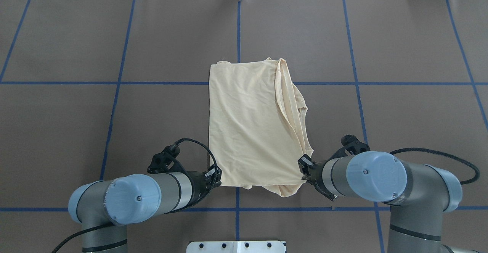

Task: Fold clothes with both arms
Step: 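Lift the near edge with both grippers and fold it away from the robot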

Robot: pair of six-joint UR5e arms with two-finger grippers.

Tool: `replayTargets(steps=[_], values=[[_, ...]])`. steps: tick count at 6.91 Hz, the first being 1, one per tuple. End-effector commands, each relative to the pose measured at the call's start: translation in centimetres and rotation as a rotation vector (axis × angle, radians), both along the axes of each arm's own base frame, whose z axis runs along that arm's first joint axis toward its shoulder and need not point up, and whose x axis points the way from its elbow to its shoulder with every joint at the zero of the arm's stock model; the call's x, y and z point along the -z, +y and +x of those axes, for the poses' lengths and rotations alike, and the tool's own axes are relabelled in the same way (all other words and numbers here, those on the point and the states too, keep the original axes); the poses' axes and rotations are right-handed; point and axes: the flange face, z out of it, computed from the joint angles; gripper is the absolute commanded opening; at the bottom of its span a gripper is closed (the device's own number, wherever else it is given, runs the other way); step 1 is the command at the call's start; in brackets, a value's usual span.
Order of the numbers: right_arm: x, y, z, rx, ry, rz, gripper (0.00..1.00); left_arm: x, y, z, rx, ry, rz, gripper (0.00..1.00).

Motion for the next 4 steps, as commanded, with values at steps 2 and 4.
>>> replayTargets(steps=[2, 4], values=[[2.8, 1.2, 7.0, -0.057, -0.094, -0.074, 0.0, 6.9, 0.0, -6.8, 0.023, 0.087, 0.014, 0.0], [3.8, -5.9, 9.2, -0.14, -0.132, -0.136, 0.0, 7.2, -7.2, -10.0, 0.14, 0.058, 0.072, 0.0]])
